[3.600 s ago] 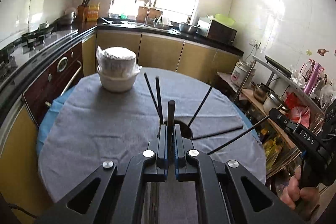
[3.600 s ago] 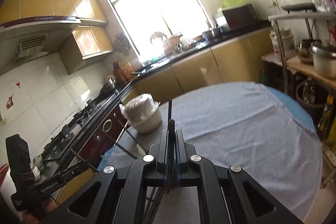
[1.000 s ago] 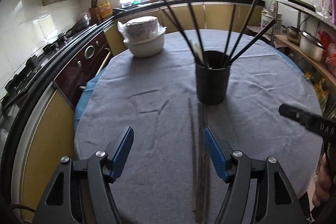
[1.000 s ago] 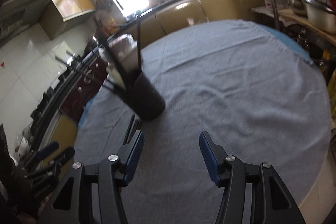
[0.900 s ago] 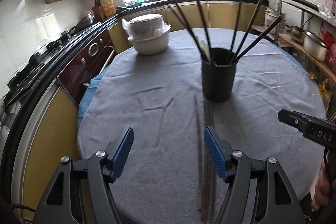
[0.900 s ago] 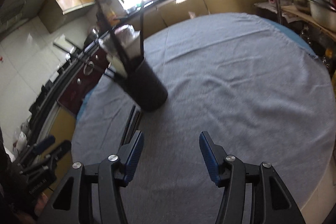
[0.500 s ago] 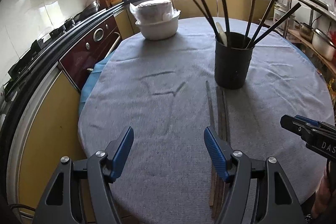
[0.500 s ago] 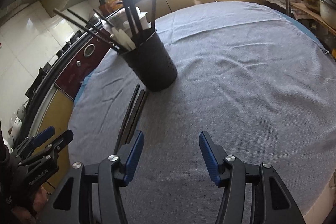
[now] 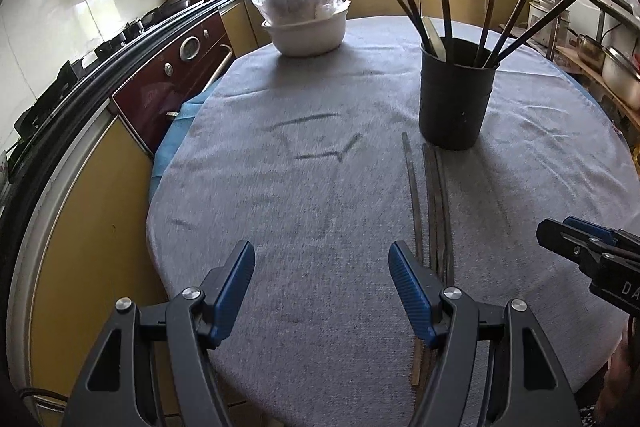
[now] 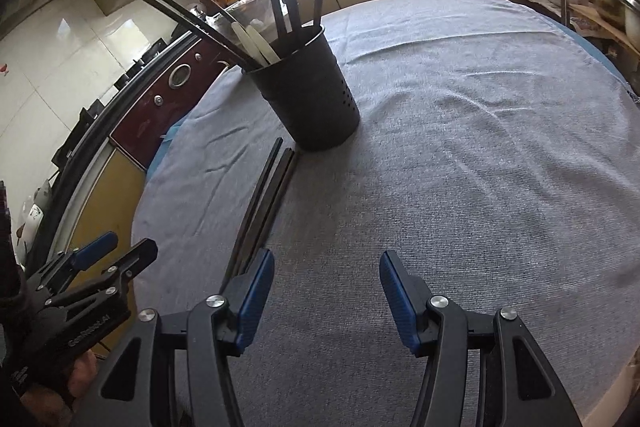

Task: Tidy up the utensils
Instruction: 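Move both open tools down to the remaining chopsticks on the cloth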

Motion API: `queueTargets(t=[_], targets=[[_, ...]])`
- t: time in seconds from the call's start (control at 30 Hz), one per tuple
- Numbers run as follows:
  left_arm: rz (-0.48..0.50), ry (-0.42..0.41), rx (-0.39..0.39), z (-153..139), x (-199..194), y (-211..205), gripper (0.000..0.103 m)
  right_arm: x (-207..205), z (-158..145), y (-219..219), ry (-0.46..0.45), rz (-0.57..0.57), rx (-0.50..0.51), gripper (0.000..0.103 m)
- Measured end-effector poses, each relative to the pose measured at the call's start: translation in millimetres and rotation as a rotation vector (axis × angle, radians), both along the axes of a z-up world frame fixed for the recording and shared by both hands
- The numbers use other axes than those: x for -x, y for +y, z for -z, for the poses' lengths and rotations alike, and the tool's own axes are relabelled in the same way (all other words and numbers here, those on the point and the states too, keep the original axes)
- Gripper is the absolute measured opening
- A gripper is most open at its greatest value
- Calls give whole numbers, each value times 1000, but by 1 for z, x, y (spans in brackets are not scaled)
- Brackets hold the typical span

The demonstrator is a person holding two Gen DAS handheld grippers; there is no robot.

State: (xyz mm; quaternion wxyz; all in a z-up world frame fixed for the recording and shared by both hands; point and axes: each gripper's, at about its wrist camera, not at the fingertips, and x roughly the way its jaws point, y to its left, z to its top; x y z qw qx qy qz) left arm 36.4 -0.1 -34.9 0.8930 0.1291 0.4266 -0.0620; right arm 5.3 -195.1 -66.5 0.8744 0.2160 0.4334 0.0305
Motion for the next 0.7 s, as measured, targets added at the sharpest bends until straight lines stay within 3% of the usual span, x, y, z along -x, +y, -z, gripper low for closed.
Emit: queueTargets(t=[0.7], targets=[[-27,42,-25,15,-5,7,70,-3,8,6,24,-27,-17,58]])
